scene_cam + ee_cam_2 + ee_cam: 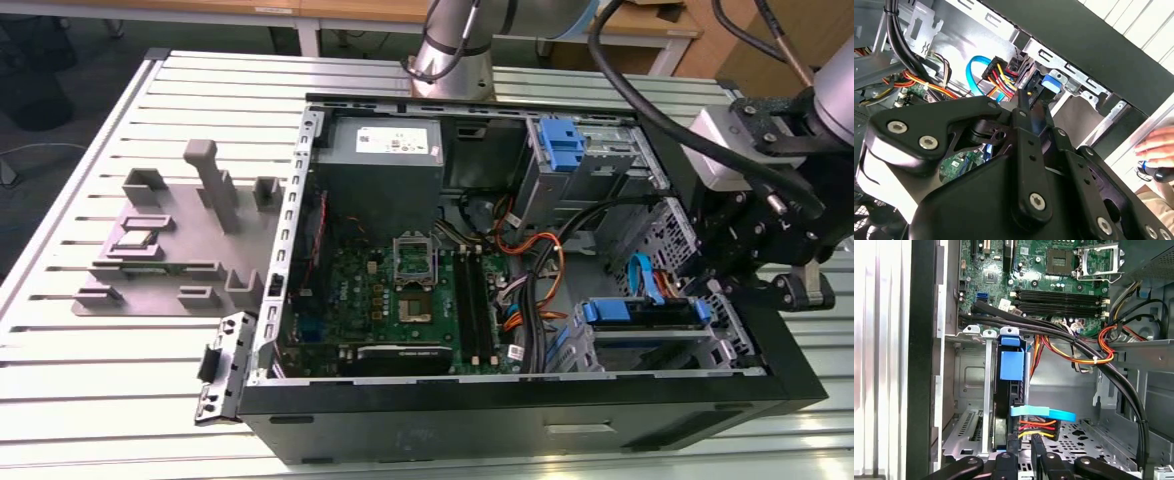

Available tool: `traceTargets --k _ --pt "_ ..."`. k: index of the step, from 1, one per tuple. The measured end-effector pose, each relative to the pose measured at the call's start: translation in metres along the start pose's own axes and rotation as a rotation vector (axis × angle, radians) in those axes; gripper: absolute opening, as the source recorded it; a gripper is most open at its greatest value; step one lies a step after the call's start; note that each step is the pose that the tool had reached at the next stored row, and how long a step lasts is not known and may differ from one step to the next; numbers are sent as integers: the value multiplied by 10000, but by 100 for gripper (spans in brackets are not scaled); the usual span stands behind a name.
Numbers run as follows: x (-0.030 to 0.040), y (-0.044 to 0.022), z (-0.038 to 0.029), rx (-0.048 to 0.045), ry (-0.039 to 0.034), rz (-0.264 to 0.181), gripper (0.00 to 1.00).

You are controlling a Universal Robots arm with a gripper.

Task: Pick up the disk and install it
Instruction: 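Insert the second disk wire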

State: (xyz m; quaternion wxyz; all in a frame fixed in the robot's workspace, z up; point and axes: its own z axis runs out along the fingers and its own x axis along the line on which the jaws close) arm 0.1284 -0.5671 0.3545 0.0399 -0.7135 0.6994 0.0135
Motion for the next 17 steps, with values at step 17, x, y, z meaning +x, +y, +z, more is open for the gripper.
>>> traceTargets --k 17 --pt "0 -3 3 -615 -10 48 25"
